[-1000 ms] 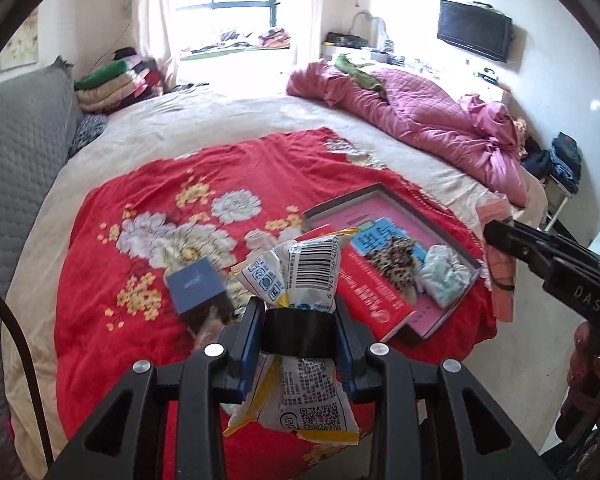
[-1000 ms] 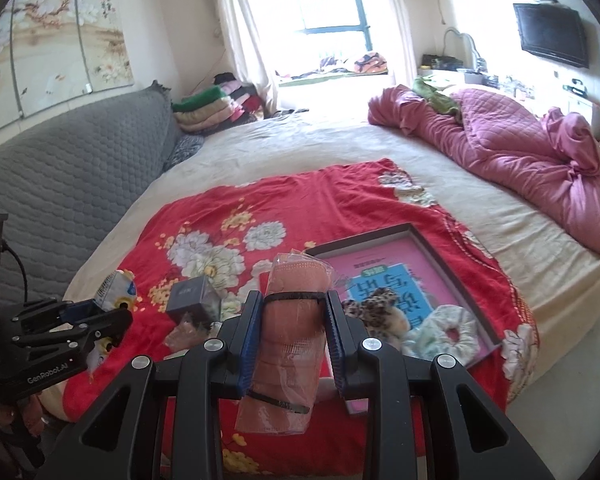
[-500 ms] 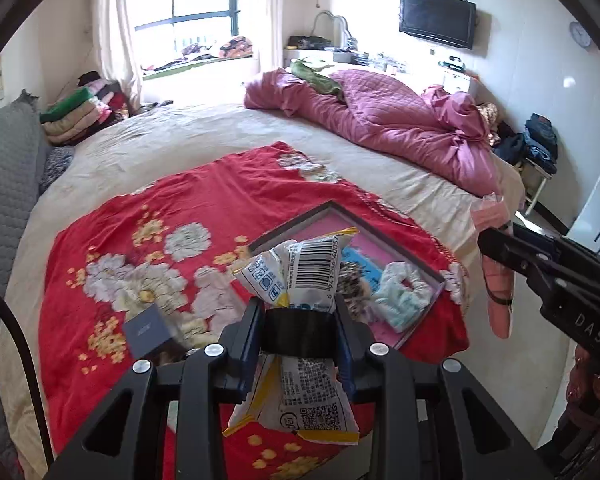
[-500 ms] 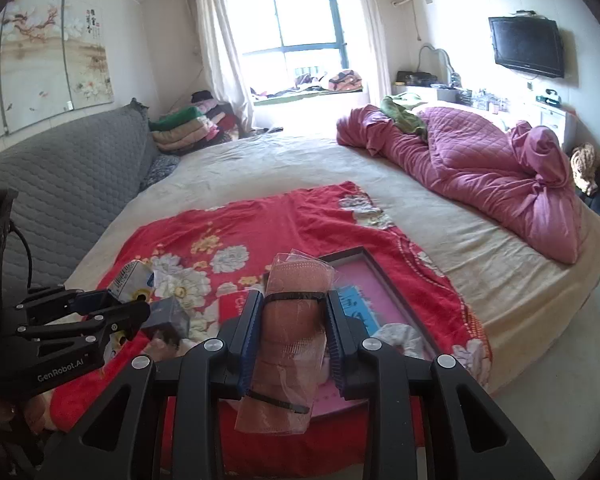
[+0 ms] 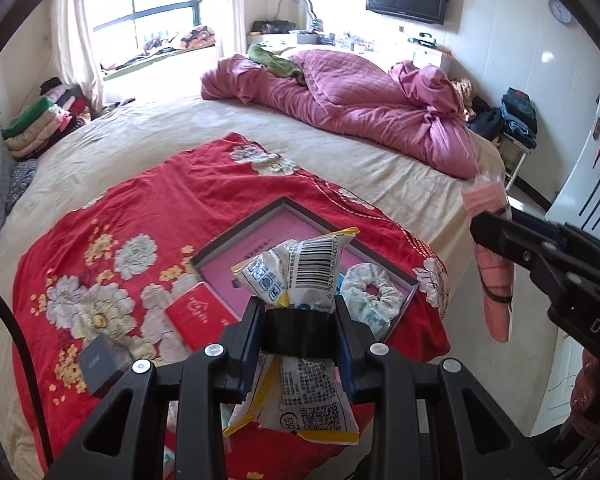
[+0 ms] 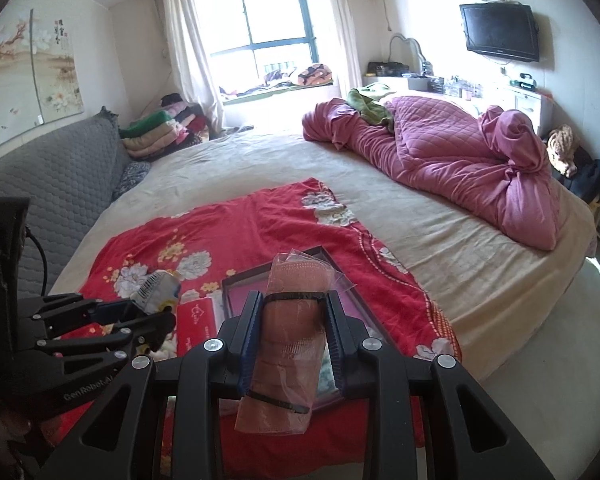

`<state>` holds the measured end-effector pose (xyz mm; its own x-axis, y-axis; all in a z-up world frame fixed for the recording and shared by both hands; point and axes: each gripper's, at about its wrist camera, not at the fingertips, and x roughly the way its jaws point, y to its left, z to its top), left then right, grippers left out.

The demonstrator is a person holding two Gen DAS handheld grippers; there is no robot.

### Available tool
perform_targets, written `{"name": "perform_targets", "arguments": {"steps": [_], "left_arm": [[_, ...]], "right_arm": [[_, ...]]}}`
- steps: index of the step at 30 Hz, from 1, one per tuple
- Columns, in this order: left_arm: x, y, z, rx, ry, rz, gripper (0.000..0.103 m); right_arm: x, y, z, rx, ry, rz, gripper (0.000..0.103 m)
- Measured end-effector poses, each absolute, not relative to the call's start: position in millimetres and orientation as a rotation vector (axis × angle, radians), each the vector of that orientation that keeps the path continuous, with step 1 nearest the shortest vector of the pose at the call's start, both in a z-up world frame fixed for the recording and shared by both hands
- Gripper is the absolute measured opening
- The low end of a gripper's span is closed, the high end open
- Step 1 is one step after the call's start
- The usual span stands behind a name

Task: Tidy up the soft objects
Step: 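Carry the snack bag and pink towel roll in both tools over the pink tray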

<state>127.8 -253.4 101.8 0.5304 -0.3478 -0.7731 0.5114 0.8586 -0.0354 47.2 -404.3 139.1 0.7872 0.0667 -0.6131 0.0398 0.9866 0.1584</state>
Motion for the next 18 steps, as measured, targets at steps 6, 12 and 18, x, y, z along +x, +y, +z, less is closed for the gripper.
{"name": "perform_targets", "arguments": {"steps": [6, 12, 18], "left_arm": [[147.8, -282.5, 78.0, 0.213, 0.925, -0.535, 0.033], [169.2, -300.3, 52.3, 0.208, 0.989, -0.546, 0.033], [182.0, -307.6, 26.5, 0.211, 1.043, -0.542, 0.033]], "right_arm": [[67.2, -417.0, 134.8, 0.156, 0.68, 0.009, 0.031], [94.2, -430.0, 119.6, 0.127, 0.715, 0.014, 0.031], [117.9, -442.6, 90.5, 0.132, 0.766, 0.016, 0.031]]}}
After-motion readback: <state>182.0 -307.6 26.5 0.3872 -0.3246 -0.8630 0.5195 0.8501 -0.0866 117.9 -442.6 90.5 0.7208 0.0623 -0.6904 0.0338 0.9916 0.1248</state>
